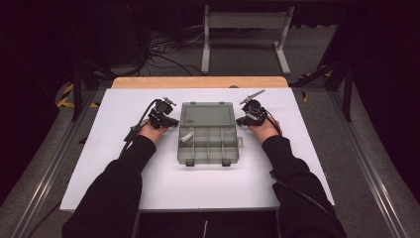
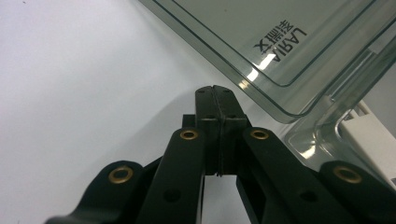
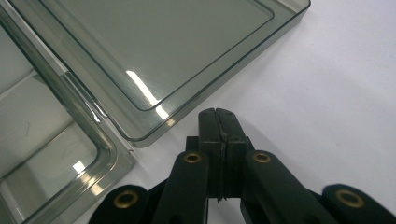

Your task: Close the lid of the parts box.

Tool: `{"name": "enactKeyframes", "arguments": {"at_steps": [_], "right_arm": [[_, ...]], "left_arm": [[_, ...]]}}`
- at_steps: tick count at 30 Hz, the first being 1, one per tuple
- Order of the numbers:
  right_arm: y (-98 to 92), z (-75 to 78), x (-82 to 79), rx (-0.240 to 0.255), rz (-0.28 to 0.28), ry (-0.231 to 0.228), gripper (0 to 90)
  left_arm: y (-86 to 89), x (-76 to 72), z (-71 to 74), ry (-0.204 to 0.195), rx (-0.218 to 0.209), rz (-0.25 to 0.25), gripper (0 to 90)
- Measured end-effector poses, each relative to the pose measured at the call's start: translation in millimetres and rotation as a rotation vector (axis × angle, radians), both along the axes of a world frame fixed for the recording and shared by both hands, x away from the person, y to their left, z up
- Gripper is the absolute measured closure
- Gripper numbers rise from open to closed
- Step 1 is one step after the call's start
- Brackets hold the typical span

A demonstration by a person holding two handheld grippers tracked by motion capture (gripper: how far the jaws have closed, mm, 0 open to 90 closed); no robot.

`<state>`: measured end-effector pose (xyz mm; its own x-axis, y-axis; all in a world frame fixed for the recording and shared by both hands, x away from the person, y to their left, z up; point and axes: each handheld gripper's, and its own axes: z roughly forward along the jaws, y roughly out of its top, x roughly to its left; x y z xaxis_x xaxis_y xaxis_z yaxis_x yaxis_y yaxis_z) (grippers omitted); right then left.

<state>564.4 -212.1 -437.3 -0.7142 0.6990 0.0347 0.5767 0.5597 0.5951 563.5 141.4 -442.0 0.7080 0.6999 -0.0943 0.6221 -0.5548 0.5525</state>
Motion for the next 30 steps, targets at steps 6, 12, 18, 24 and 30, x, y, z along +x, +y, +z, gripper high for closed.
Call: {"name": "enactKeyframes", "arguments": {"at_steps": [6,12,18,24,30], "right_arm": [[0.5,0.3,0.2,-0.004,0.001,0.004,90.0],[2.5,0.1,0.4,-0.01,0.009,-0.004,90.0],[3.9,0.1,0.7,-0.013,0.011,-0.001,90.0],[4.4,0.4,1.0,-0.014,0.007,0.004,90.0],[4.8,0.7,2.5,-0.019,0.009,0.004,90.0]], "left_arm": [[0.7,0.6,-0.1,0.003,-0.002,-0.003,89.9],[-2.6,-0.8,0.1,-0.001,0.004,-0.014,89.9],[-3.6,-1.0,0.1,-0.005,0.009,-0.016,89.9],[-3.6,-0.5,0.0,0.001,0.007,-0.016,89.9],[-3.6,0.9,0.3,0.003,0.01,-0.017,89.9]]}}
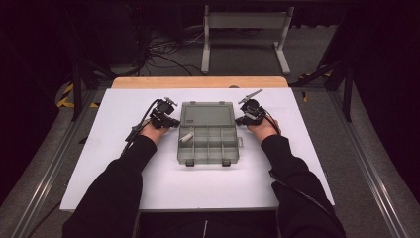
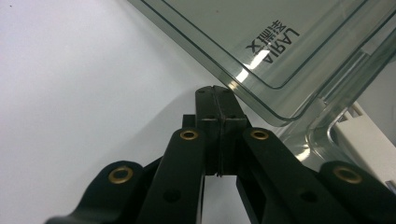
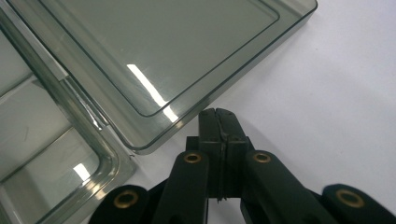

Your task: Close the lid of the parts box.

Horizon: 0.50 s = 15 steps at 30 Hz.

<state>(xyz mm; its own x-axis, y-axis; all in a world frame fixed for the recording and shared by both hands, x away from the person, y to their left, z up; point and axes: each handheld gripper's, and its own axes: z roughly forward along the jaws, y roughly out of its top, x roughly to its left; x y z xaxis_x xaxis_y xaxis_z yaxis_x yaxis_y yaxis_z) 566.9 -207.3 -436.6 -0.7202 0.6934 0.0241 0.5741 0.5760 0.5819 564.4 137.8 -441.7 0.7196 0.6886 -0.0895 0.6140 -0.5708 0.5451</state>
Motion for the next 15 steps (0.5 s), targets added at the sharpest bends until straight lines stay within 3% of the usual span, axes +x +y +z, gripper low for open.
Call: {"name": "enactKeyframes", "arguments": {"at_steps": [15], "right_arm": [[4.2,-0.1,4.3,-0.005,-0.004,-0.008,90.0]], "left_arm": [[-3.6,1.2,-0.5,-0.007,-0.005,0.015,89.9]]}}
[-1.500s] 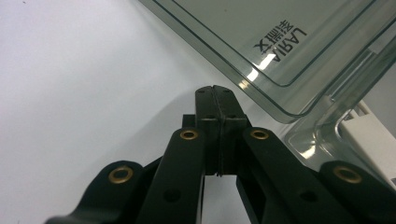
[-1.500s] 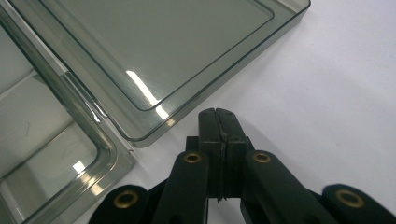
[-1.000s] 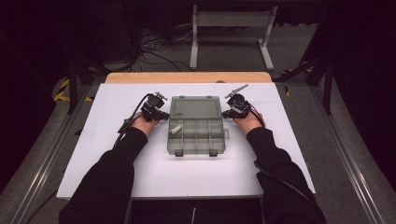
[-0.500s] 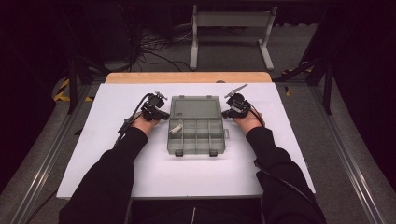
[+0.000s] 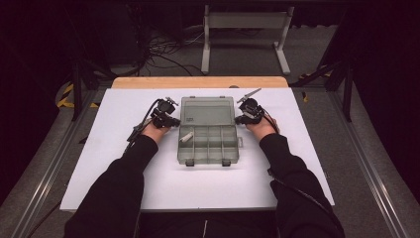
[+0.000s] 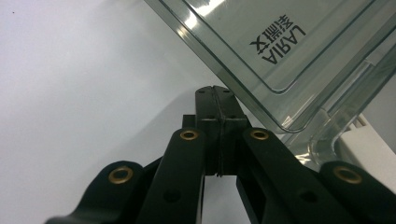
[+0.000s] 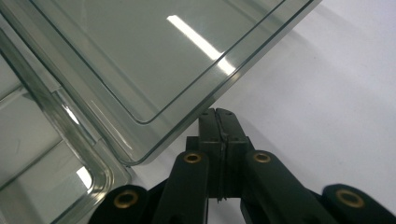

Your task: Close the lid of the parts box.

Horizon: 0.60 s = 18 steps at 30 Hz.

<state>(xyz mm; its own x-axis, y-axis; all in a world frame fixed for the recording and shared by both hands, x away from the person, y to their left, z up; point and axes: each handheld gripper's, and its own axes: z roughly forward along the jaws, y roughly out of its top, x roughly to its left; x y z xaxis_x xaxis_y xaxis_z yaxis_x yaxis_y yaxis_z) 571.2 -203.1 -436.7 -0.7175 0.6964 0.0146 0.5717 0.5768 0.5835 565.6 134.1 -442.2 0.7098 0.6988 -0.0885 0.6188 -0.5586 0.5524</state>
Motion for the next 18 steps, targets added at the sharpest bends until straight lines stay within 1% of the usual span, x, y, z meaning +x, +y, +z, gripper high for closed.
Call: {"name": "enactKeyframes", "arguments": {"at_steps": [12,18], "right_arm": [[4.3,0.1,5.4,0.0,-0.006,-0.002,90.0],[6.0,0.6,8.9,-0.005,0.0,0.0,90.0]], "left_arm": [[-2.8,0.6,-0.5,-0.014,-0.002,0.012,89.9],[-4.3,1.3,-0.7,-0.029,0.002,0.012,89.9]]}}
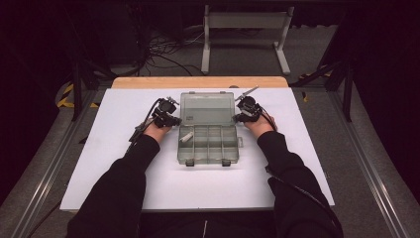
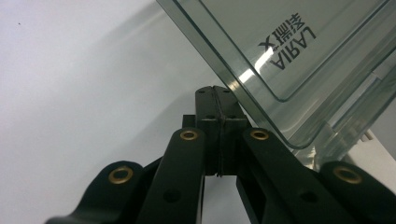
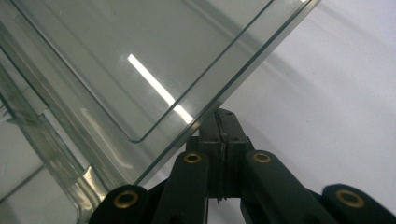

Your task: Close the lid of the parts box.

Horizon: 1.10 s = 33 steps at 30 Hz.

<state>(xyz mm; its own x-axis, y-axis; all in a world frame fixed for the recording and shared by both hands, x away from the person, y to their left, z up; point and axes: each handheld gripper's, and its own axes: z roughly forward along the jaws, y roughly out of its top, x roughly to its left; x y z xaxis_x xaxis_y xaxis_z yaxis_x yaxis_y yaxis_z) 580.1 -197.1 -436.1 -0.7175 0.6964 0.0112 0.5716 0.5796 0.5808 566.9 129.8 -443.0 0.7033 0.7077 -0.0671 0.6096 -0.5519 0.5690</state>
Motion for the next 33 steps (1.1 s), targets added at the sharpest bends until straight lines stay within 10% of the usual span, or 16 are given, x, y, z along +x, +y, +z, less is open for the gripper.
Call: {"name": "enactKeyframes", "arguments": {"at_steps": [33], "right_arm": [[-0.5,16.6,-5.3,0.04,-0.004,-0.091,90.0]], "left_arm": [[1.4,-5.5,10.9,-0.072,-0.032,0.009,90.0]]}}
